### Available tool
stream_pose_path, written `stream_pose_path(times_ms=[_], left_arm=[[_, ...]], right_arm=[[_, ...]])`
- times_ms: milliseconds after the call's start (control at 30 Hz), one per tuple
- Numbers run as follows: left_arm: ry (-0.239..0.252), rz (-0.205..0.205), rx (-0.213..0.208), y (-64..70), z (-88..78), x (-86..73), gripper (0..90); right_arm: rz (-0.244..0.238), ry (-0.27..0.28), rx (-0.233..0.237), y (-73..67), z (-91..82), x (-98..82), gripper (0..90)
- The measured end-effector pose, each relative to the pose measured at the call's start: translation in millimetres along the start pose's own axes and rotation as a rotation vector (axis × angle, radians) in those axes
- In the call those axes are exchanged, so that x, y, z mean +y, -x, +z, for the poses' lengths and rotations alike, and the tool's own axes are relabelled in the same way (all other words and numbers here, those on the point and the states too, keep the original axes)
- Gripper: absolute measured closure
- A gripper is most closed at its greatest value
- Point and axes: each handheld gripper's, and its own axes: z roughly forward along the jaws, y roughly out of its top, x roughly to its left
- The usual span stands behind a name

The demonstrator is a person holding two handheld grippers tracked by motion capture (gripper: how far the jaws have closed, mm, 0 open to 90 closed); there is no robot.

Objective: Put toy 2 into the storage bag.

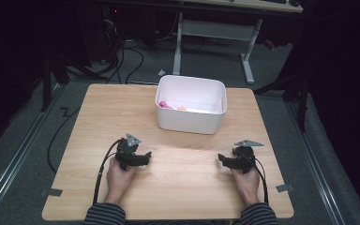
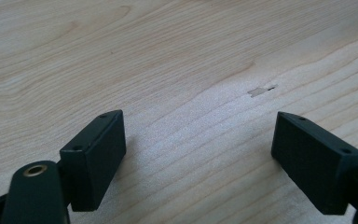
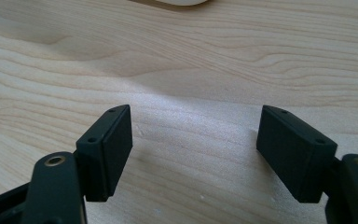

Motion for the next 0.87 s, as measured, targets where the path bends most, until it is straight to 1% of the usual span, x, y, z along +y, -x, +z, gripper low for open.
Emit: stream_pose_path(times_ms=[300,367,400,867], left_arm=[[0.000,0.000,0.000,0.0,0.0,0.0,17.9],[0.000,0.000,0.000,0.0,0.0,0.0,17.9],[0.000,0.000,0.000,0.1,0.0,0.0,17.9],[0.000,-0.001,0.002,0.3,-0.1,-0.1,17.9]], right_arm=[[-0.065,-0.001,-0.044,-6.7,2.1,-1.9,26.4],[-0.093,0.004,-0.062,-8.9,3.0,-3.5,25.9],[-0.099,0.017,-0.056,-8.1,3.5,-4.6,25.8],[-0.100,0.022,-0.057,-8.1,3.6,-5.2,25.3]])
